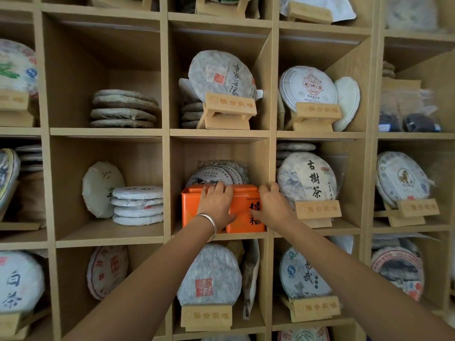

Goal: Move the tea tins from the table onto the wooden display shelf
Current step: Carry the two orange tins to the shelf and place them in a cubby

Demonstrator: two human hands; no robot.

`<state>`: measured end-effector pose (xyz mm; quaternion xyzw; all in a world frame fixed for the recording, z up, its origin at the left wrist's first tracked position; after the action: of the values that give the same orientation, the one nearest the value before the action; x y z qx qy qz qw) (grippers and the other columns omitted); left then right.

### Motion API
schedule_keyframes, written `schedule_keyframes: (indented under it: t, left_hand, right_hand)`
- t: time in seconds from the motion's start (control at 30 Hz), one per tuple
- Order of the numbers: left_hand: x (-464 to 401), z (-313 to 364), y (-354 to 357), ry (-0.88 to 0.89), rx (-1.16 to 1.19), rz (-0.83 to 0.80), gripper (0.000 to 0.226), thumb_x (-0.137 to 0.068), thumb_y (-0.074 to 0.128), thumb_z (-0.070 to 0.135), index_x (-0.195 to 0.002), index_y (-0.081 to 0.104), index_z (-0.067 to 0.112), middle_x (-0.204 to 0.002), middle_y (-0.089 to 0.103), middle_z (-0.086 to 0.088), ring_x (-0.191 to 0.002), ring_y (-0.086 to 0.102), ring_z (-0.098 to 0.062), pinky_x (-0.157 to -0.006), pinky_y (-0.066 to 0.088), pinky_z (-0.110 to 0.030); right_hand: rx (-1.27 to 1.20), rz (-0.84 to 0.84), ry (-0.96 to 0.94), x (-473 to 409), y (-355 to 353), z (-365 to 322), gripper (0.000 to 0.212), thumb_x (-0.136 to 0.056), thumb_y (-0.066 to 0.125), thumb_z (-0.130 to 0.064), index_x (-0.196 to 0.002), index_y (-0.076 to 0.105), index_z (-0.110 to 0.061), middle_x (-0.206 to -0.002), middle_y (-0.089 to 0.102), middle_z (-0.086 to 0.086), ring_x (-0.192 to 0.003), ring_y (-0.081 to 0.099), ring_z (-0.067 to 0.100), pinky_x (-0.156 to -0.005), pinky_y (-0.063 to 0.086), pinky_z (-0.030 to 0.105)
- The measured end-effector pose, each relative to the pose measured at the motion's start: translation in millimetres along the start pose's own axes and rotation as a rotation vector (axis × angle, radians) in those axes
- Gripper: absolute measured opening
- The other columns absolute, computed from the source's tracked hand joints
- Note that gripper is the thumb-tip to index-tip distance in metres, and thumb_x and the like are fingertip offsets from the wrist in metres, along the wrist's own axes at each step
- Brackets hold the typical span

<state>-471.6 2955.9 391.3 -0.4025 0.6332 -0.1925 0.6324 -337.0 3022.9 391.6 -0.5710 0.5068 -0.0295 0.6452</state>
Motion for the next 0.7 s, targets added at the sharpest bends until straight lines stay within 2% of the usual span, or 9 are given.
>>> schedule_keyframes:
  t: [0.2, 0.4, 0.53, 0.6, 0.7]
  left_hand:
    - [0.3, -1.4, 0.5, 0.003, 0.007, -0.003, 0.073, -0.079, 0.067, 0.045, -0.137, 0.035, 0.015, -0.135, 0.043, -0.01, -0.126, 0.042, -0.031, -0.114, 0.025, -0.049]
    - [1.3, -6.7, -3.0, 0.026, 0.085, 0.029, 0.069, -0.076, 0.069, 0.045, -0.132, 0.039, 0.018, -0.131, 0.048, -0.007, -0.122, 0.045, -0.028, -0.11, 0.032, -0.044]
    - [9.3, -31.8, -17.4, 0.036, 0.207, 0.127, 0.062, -0.075, 0.07, 0.043, -0.127, 0.045, 0.023, -0.123, 0.053, -0.003, -0.116, 0.049, -0.025, -0.102, 0.04, -0.04]
    - [16.9, -51.1, -24.2, 0.031, 0.232, 0.152, 0.058, -0.076, 0.07, 0.041, -0.127, 0.048, 0.023, -0.122, 0.055, -0.002, -0.114, 0.05, -0.023, -0.099, 0.041, -0.036]
    - [29.2, -78.2, -29.8, 0.005, 0.247, 0.114, 0.053, -0.079, 0.07, 0.037, -0.126, 0.051, 0.022, -0.123, 0.054, -0.003, -0.114, 0.049, -0.022, -0.097, 0.041, -0.033]
  right_hand:
    - [0.035, 0.022, 0.012, -0.3, 0.1, 1.8, 0.055, -0.083, 0.07, -0.039, -0.123, 0.045, -0.011, -0.13, 0.039, 0.012, -0.109, 0.054, 0.029, -0.071, 0.032, 0.031]
    - [-0.001, 0.048, -0.015, 0.9, -1.2, 2.9, 0.058, -0.082, 0.07, -0.041, -0.124, 0.043, -0.012, -0.129, 0.041, 0.01, -0.108, 0.054, 0.027, -0.072, 0.04, 0.03]
    - [-0.035, 0.126, -0.138, 2.9, -6.1, -5.5, 0.058, -0.081, 0.067, -0.048, -0.125, 0.042, -0.018, -0.12, 0.046, 0.004, -0.106, 0.053, 0.021, -0.074, 0.049, 0.032]
    - [-0.087, 0.094, -0.242, 1.4, -4.7, -18.6, 0.059, -0.08, 0.068, -0.05, -0.127, 0.044, -0.021, -0.118, 0.046, 0.002, -0.107, 0.052, 0.02, -0.078, 0.047, 0.031]
    - [-0.12, 0.066, -0.357, -4.7, -0.3, -42.5, 0.056, -0.079, 0.069, -0.053, -0.123, 0.049, -0.026, -0.118, 0.049, 0.0, -0.114, 0.047, 0.019, -0.094, 0.041, 0.034]
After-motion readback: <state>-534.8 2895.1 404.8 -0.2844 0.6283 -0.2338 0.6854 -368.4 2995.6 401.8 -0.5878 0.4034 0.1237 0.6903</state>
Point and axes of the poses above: each hand's wrist, its own x-axis away from the middle knuckle, its own y-axis out of the palm, z = x × y, the point moved 4 cm from there along -x, towards the middle knuckle
